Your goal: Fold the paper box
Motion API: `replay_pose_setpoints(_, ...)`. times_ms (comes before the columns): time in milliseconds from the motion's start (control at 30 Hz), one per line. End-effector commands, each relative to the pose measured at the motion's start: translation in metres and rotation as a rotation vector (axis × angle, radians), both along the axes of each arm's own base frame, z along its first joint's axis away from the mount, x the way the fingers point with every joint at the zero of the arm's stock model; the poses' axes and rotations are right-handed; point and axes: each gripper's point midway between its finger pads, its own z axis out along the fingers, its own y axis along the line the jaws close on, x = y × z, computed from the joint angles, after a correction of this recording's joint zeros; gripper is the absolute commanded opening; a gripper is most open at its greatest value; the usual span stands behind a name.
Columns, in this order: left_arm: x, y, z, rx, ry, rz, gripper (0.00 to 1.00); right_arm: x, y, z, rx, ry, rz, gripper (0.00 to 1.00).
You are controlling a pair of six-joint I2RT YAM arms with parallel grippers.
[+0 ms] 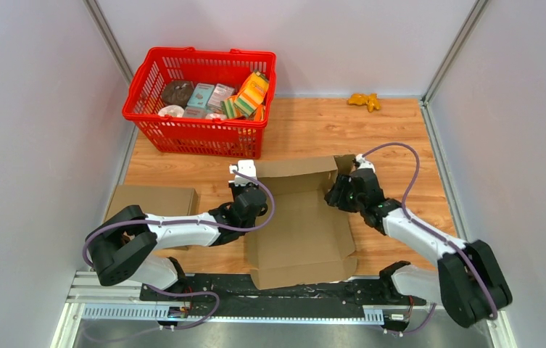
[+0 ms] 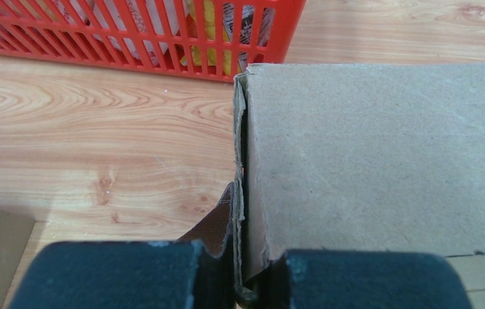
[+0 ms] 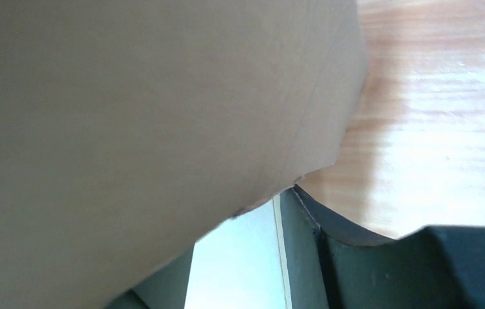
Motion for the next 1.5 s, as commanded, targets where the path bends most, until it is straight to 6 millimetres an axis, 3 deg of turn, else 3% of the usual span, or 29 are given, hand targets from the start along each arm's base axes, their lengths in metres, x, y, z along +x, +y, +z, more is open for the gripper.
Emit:
replay_pose_setpoints(0,0.0,-0.004,-0.001,-0.014,0.011,-0.006,0.0,-0.015,-0.024,0.036,-0.095,-0.009,-0.017,0.54)
replay_pose_setpoints(67,0.001,-0.004,-0.001,-0.014,0.01,-0.005,0.0,-0.028,-0.036,0.048,-0.121,-0.007,-0.03,0.58)
replay_pose_setpoints(200,0.0,-0.004,-0.001,-0.016,0.009,-0.001,0.0,-0.036,-0.055,0.084,-0.168,-0.071,-0.062,0.61)
replay_pose_setpoints(367,0.001,-0.004,0.0,-0.015,0.01,-0.003,0.0,-0.017,-0.084,0.133,-0.267,-0.195,-0.159,0.59)
replay_pose_setpoints(467,0.001,-0.004,-0.001,-0.014,0.011,-0.003,0.0,0.002,-0.071,0.15,-0.268,-0.239,-0.085,0.58)
replay_pose_setpoints(533,0.001,-0.004,-0.001,-0.012,0.012,-0.003,0.0,0.012,-0.068,0.145,-0.292,-0.212,-0.072,0.54)
replay_pose_setpoints(567,0.001,-0.005,-0.001,-0.011,0.012,-0.006,0.0,0.019,-0.067,0.152,-0.299,-0.233,-0.066,0.51)
replay_pose_setpoints(733,0.001,-0.005,-0.001,-0.011,0.012,-0.005,0.0,0.041,-0.053,0.152,-0.294,-0.239,-0.024,0.43)
replay_pose_setpoints(800,0.001,-0.005,-0.002,-0.006,0.015,-0.006,0.0,0.047,-0.053,0.155,-0.305,-0.226,-0.04,0.28)
replay_pose_setpoints(867,0.001,-0.005,-0.001,-0.007,0.014,-0.006,0.0,0.045,-0.051,0.145,-0.31,-0.169,-0.031,0.12)
replay_pose_setpoints(967,0.001,-0.005,-0.001,-0.009,0.014,-0.006,0.0,0.038,-0.037,0.147,-0.238,-0.139,-0.004,0.05)
replay_pose_setpoints(1133,0.002,-0.006,-0.001,-0.008,0.014,-0.01,0.0,0.023,-0.019,0.163,-0.075,-0.12,-0.018,0.0)
replay_pose_setpoints(1300,0.001,-0.006,0.0,-0.012,0.013,-0.012,0.0,0.009,-0.007,0.156,0.031,-0.028,-0.066,0.0)
replay_pose_setpoints(1467,0.001,-0.007,-0.001,-0.011,0.015,-0.017,0.0,0.009,0.001,0.152,0.134,0.017,-0.202,0.0)
